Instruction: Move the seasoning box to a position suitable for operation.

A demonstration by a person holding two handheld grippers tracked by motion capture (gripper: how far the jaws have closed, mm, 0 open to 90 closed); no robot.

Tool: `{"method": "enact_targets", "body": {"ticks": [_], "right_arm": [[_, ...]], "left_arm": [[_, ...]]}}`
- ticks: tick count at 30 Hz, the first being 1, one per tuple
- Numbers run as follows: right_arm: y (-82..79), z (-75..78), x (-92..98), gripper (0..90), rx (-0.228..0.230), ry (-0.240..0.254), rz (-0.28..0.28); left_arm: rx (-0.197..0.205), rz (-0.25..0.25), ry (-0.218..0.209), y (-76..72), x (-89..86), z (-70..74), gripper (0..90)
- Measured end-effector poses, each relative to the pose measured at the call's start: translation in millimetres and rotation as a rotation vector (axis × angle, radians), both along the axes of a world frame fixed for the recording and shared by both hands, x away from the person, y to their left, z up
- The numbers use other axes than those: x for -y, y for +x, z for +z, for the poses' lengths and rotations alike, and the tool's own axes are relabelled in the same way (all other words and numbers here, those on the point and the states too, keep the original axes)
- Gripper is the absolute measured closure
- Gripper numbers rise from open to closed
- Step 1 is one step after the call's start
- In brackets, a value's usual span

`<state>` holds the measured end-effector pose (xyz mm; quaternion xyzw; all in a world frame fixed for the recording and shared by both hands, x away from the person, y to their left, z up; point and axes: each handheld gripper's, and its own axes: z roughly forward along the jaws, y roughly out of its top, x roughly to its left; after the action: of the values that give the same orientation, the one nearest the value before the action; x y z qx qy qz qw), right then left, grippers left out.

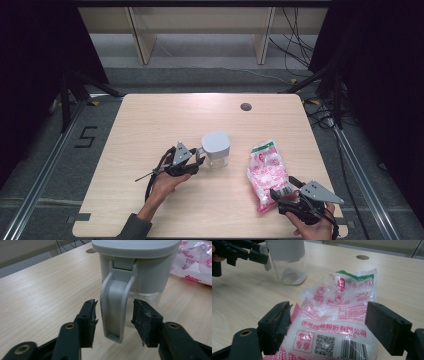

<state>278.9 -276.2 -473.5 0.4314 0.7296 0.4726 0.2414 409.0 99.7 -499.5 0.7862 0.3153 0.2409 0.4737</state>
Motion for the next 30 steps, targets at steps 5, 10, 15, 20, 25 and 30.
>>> {"method": "enact_targets", "body": {"ticks": [5, 10, 15, 20, 25, 30], "right_arm": [[1.8, -0.3, 1.1, 21.5, 0.015, -0.012, 0.019], [2.0, -0.4, 0.3, 21.5, 0.011, -0.006, 0.021], [2.5, -0.6, 0.7, 21.5, 0.023, -0.029, 0.036], [2.3, -0.5, 0.6, 21.6, 0.023, -0.030, 0.039], [2.2, -0.4, 0.7, 21.6, 0.025, -0.033, 0.038], [1.7, -0.2, 0.1, 21.6, 0.021, -0.026, 0.034]], "left_arm": [[0.005, 0.031, -0.021, 8.3, 1.9, -4.6, 66.8], [-0.002, 0.076, -0.037, 13.4, 0.1, -4.4, 69.5], [0.000, 0.082, -0.051, 17.1, -1.0, -5.5, 70.6], [-0.007, 0.050, -0.067, 16.5, -4.9, -6.0, 70.5], [-0.011, 0.014, -0.072, 13.8, -7.1, -6.1, 70.2], [-0.011, -0.008, -0.065, 10.5, -8.4, -5.9, 70.1]]}}
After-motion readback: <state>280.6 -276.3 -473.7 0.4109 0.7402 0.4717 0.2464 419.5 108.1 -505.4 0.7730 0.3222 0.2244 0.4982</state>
